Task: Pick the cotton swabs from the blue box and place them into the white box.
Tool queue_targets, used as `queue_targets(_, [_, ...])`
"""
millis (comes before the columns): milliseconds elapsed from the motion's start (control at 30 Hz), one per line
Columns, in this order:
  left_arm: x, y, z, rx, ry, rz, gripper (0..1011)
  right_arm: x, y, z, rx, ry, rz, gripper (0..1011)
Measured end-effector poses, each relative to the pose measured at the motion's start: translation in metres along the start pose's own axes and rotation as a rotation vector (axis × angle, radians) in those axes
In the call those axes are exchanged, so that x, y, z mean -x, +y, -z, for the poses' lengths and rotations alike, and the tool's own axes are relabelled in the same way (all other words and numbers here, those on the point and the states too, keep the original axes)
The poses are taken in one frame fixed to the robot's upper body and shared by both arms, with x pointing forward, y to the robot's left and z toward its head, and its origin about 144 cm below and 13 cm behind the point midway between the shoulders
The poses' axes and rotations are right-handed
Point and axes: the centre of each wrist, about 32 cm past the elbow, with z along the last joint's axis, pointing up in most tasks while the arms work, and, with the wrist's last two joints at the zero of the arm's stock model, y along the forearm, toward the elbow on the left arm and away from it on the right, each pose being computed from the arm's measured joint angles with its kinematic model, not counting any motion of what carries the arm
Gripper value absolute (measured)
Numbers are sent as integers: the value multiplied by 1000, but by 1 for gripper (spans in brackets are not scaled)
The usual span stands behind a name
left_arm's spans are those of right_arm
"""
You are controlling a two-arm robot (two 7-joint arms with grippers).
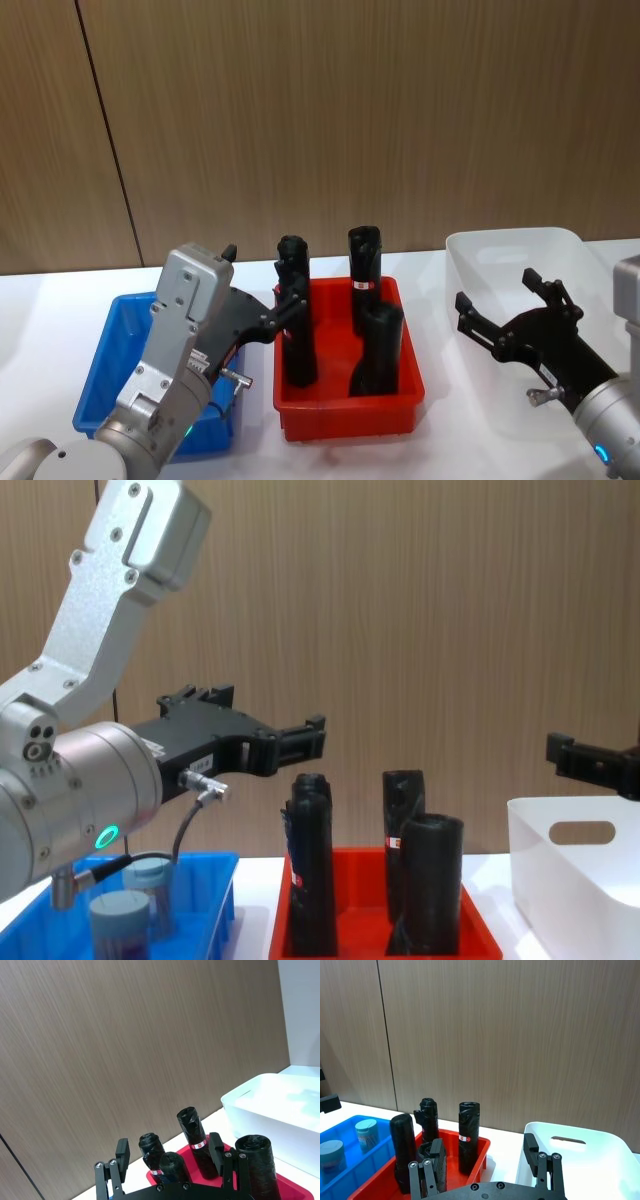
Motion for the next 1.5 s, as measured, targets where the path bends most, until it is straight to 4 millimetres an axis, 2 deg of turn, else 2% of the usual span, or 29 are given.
queue_targets(1000, [-1,0,0,-4,0,-1,1004,0,0,0,0,0,0,1002])
queue_targets(1500, [-19,-1,8,-130,31,-53,1004,0,0,0,0,0,0,1001])
